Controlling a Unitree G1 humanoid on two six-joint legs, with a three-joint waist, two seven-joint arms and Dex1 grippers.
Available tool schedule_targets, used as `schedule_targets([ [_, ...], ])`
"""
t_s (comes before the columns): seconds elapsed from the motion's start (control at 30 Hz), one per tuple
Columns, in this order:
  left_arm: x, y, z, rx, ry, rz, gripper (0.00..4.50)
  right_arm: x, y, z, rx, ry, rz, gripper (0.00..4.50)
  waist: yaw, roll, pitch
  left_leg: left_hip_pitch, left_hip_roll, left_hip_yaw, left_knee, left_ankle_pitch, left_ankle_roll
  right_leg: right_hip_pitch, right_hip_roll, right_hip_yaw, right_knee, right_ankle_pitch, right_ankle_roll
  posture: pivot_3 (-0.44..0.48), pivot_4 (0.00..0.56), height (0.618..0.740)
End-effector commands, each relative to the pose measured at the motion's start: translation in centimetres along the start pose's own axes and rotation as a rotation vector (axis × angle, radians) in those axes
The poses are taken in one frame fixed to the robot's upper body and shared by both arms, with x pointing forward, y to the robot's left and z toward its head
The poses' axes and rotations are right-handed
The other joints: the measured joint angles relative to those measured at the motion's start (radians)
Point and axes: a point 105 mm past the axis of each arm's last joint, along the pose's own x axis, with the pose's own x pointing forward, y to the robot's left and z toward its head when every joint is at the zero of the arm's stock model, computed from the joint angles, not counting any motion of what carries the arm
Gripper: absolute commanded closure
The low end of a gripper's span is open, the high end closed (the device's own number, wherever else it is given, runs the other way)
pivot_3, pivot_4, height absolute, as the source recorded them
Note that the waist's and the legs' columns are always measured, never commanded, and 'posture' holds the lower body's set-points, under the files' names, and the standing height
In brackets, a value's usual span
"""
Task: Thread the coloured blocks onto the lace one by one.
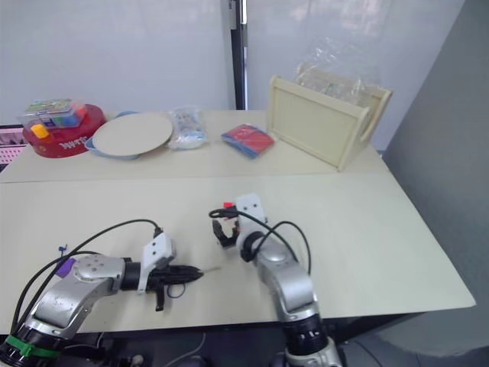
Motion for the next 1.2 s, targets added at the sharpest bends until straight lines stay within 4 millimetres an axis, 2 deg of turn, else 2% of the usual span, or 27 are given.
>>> schedule_targets([
  [0.03,-1.4,0.5,-0.6,-0.018,0.035,0.056,4.5,1.5,1.4,1.2,0.021,-0.08,-0.054,0.04,0.0,0.0,0.0,0.0,0.0,0.0,0.0,0.0,0.0,0.0,0.0,0.0,0.0,0.0,0.0,0.0,0.15,0.74],
  [0.2,-2.2,0.3,-0.6,-0.025,0.047,0.076,4.5,4.2,1.9,1.5,0.037,-0.12,-0.109,0.04,-0.004,0.0,0.0,0.002,0.0,0.0,-0.001,0.0,0.0,0.001,0.0,0.0,0.0,0.0,0.0,0.0,0.15,0.74],
  [0.33,-2.6,0.4,-0.7,-0.026,0.055,0.089,4.5,5.7,4.6,1.7,0.089,-0.135,-0.013,0.04,-0.003,0.0,0.0,0.005,0.0,0.0,-0.002,0.0,0.0,0.003,0.0,0.0,0.0,0.0,0.0,0.0,0.15,0.74],
  [0.43,-2.8,0.4,-0.4,-0.026,0.051,0.097,4.5,6.1,5.8,1.2,0.078,-0.119,0.03,0.04,-0.004,-0.001,0.0,0.006,0.0,0.0,-0.002,0.0,0.0,0.003,0.0,0.0,0.0,0.0,0.0,0.0,0.15,0.74],
  [0.7,-2.5,0.3,-0.2,-0.034,0.039,0.101,4.5,5.6,6.7,0.7,0.058,-0.101,0.11,0.04,-0.008,-0.001,-0.001,0.006,0.001,0.001,-0.002,0.0,0.0,0.003,0.001,0.0,0.001,0.0,0.0,0.0,0.15,0.74],
  [0.9,-2.4,0.5,0.0,-0.03,0.035,0.099,4.5,5.8,8.6,1.9,0.064,-0.128,0.167,0.04,-0.008,-0.001,-0.001,0.006,0.001,0.001,-0.003,0.0,0.0,0.002,0.001,0.0,0.001,0.0,0.0,0.0,0.15,0.74],
  [1.13,-2.2,0.4,0.4,-0.034,0.027,0.094,4.5,7.5,8.4,2.9,0.126,-0.126,0.082,0.04,-0.005,-0.001,-0.001,0.006,0.001,0.001,-0.003,0.0,0.0,0.002,0.001,0.0,0.002,0.0,0.0,0.0,0.15,0.74],
  [1.2,-2.3,0.4,0.3,-0.034,0.031,0.093,4.5,7.6,10.1,3.4,0.169,-0.119,0.135,0.04,-0.002,-0.001,-0.001,0.006,0.001,0.001,-0.002,0.0,0.0,0.002,0.0,0.0,0.002,0.0,0.0,0.0,0.15,0.74],
])
